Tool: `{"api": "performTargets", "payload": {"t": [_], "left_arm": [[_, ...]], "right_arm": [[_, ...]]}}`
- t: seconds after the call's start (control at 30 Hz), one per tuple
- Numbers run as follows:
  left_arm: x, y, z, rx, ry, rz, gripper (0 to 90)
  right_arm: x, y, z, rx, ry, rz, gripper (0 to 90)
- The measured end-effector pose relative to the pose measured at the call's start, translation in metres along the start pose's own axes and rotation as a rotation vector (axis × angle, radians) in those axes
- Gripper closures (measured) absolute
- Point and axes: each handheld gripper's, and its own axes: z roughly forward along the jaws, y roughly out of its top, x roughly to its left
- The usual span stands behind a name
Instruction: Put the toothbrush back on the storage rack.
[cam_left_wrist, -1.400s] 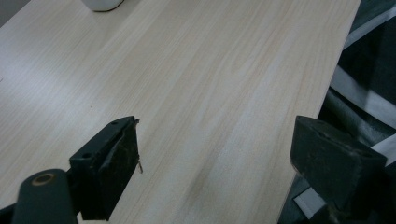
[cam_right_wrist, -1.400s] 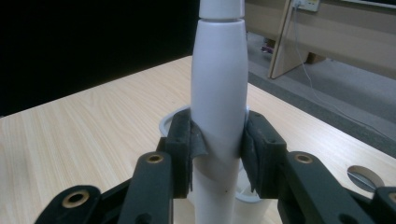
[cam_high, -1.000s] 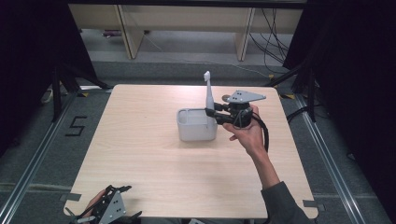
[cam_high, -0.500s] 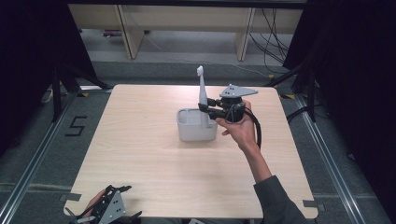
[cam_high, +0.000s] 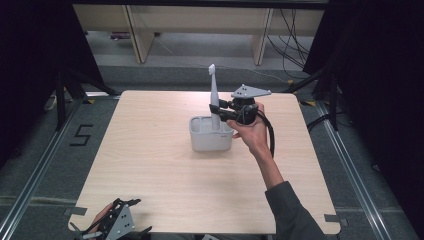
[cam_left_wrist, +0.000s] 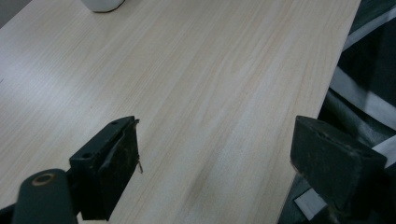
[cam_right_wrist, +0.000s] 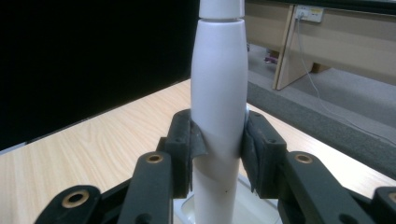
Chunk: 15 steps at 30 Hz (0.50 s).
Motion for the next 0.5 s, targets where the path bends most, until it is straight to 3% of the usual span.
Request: {"api": "performTargets", "payload": {"t": [0.5], "left_arm": [[0.000, 0.000, 0.000, 0.006, -0.001, 0.001, 14.9]], "right_arm": [[-0.007, -0.003, 0.020, 0.000, -0.021, 0.033, 66.2]]}}
